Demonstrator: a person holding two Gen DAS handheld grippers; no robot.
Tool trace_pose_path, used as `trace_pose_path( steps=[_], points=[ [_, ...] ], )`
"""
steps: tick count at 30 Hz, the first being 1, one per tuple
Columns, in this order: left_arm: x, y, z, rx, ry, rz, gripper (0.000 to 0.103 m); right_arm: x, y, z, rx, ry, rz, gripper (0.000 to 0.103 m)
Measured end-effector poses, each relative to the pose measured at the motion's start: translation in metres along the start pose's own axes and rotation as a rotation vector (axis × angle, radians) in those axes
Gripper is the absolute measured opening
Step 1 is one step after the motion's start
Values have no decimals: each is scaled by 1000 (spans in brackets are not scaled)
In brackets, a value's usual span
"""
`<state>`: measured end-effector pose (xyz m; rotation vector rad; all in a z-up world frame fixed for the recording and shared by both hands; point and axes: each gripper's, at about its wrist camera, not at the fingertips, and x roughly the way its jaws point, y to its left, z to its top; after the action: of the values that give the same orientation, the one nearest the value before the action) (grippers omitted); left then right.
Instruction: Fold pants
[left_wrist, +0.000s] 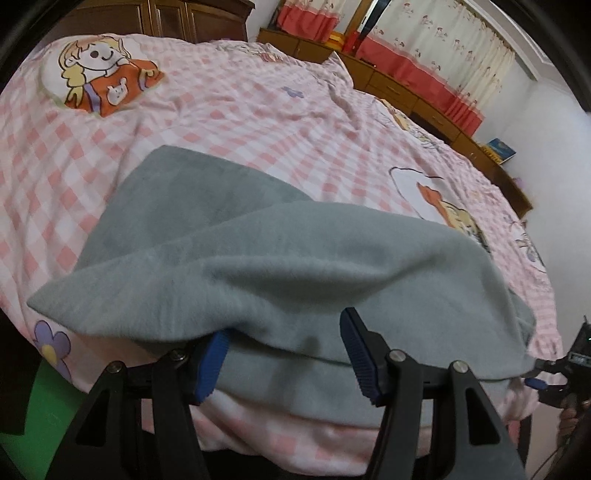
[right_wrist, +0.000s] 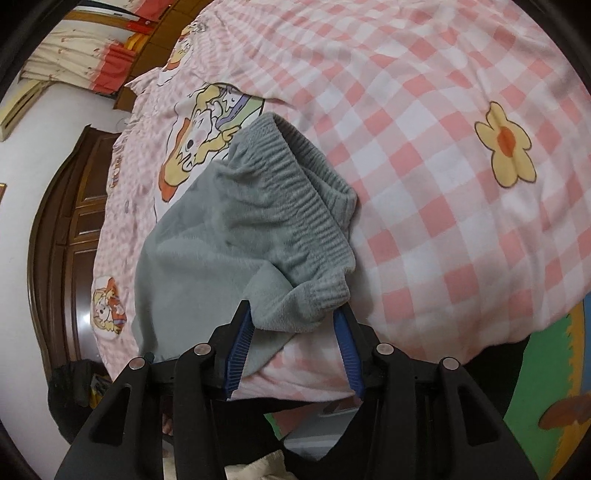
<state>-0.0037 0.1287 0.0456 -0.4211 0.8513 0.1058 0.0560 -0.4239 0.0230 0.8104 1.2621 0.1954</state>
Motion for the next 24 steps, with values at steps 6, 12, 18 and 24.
trace_pose_path(
  steps=[6, 12, 18, 24],
  points=[
    [9, 10, 4, -64, 12, -37, 62, 2, 1, 7, 15, -6, -23, 45],
    [3, 13, 10, -68, -9, -55, 62, -18, 0, 3, 80, -26, 43, 64],
    [14, 15, 15, -73, 15, -9, 62, -18, -4, 7, 159, -43, 2, 69],
    [18, 12, 22, -37, 42, -15, 37, 10, -1, 12, 160, 61, -39, 28]
  ],
)
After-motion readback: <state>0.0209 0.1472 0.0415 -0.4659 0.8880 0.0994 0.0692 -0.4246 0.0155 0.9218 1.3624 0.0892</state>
